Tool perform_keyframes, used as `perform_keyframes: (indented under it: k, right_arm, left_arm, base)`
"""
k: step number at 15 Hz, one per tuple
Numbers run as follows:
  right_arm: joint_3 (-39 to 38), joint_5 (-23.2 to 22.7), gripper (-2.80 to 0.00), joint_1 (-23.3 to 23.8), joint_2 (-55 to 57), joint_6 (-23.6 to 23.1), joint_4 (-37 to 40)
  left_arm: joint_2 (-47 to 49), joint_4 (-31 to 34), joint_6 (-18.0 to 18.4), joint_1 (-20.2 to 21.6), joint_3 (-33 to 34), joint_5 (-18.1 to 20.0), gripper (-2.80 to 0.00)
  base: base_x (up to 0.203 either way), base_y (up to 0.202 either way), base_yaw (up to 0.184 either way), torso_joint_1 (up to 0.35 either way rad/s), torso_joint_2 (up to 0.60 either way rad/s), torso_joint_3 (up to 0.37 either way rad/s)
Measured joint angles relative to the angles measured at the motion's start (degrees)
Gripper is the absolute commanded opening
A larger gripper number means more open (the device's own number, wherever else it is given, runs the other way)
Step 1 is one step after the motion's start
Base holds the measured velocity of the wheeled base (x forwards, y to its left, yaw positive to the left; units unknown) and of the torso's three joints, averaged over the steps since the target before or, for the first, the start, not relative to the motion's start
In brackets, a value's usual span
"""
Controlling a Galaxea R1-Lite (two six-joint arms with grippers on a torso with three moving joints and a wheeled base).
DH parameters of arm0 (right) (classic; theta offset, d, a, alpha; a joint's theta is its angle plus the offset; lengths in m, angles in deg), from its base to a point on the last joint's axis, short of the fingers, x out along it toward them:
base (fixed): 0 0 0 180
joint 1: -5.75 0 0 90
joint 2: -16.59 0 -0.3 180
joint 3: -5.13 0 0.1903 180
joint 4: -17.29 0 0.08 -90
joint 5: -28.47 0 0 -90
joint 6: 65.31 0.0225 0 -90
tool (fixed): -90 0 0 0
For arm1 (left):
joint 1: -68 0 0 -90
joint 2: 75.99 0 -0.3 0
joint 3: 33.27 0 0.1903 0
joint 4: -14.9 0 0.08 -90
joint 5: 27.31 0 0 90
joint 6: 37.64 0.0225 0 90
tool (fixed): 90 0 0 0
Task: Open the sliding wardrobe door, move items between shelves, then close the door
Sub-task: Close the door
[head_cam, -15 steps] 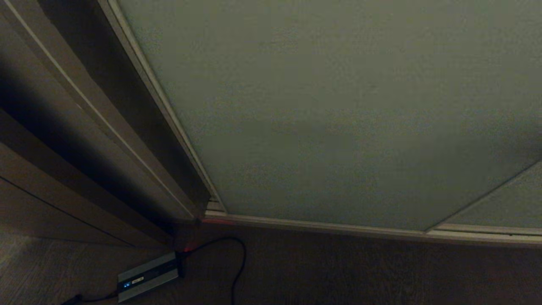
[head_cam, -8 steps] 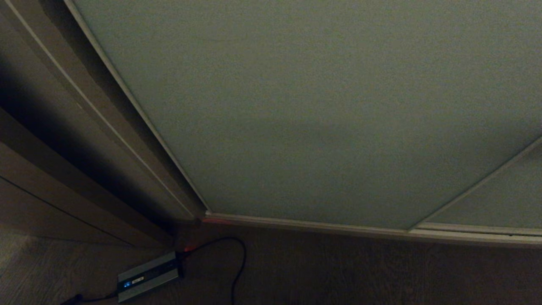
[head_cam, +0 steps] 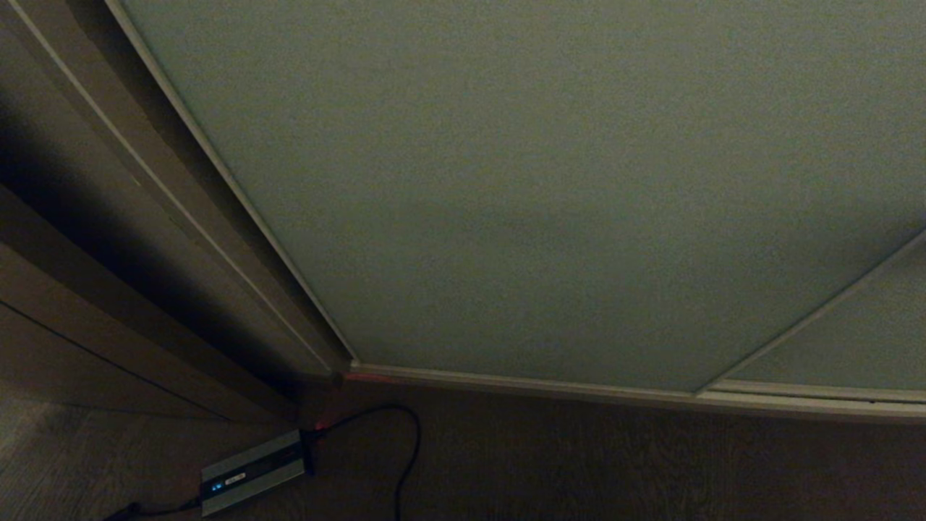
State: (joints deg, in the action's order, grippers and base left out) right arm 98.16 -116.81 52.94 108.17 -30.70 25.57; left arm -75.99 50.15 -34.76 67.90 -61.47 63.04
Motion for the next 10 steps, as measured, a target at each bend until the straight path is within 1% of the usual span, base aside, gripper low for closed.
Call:
perform_keyframes:
  k: [3,10]
  right_arm:
    - [-0.84,0.05,-2.80,-1.79,-0.38,0.01,-0.06]
    - [-0.89,0.24,-2.80,-2.29,-0.68,-0.08,-0.15]
  left_arm:
    - [0.00,0.02,0.01,0.00,0.00,-0.02,-2.80]
    - [0.00,0.02,0.00,0.00,0.00,0.00,-2.80]
  base:
    - [0.000,0.000,0.000,0.000,0.00,0.000]
    - [0.000,0.000,0.000,0.000,0.00,0.000]
